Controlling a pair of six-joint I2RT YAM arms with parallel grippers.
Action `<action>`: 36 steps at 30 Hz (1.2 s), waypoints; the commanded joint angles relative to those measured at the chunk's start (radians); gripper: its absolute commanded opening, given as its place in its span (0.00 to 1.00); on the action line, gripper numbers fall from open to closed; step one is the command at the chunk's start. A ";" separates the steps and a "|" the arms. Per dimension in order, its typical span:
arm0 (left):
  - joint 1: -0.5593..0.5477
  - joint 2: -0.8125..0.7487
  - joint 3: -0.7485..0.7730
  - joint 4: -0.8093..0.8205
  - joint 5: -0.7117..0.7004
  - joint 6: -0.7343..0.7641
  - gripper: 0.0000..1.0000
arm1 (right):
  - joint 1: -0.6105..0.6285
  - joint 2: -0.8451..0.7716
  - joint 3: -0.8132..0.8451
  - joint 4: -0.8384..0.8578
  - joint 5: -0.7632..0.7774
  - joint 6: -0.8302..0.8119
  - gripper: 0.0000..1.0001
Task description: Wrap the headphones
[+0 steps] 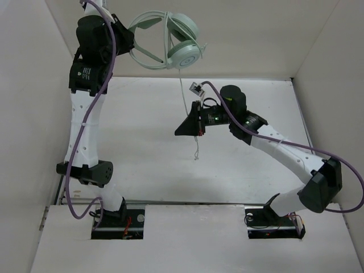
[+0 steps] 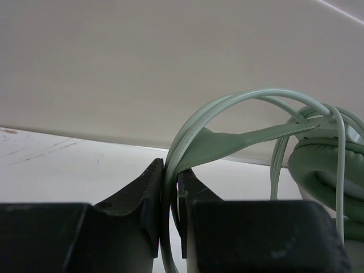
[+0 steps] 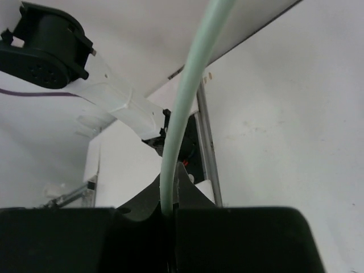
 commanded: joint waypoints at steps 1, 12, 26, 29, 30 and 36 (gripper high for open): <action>-0.026 -0.086 -0.010 0.124 -0.053 0.003 0.00 | 0.027 -0.013 0.125 -0.219 0.038 -0.189 0.01; -0.099 -0.106 -0.102 0.134 -0.091 0.070 0.00 | 0.192 0.095 0.392 -0.651 0.334 -0.602 0.04; -0.133 -0.221 -0.416 0.147 -0.113 0.184 0.00 | 0.258 0.131 0.535 -0.808 0.753 -0.973 0.04; -0.168 -0.249 -0.513 0.160 -0.120 0.230 0.00 | 0.245 0.126 0.554 -0.790 0.834 -1.056 0.03; -0.188 -0.258 -0.546 0.162 -0.126 0.256 0.00 | 0.242 0.126 0.568 -0.784 0.863 -1.088 0.03; -0.247 -0.273 -0.637 0.147 -0.131 0.326 0.00 | 0.240 0.132 0.616 -0.774 0.984 -1.254 0.03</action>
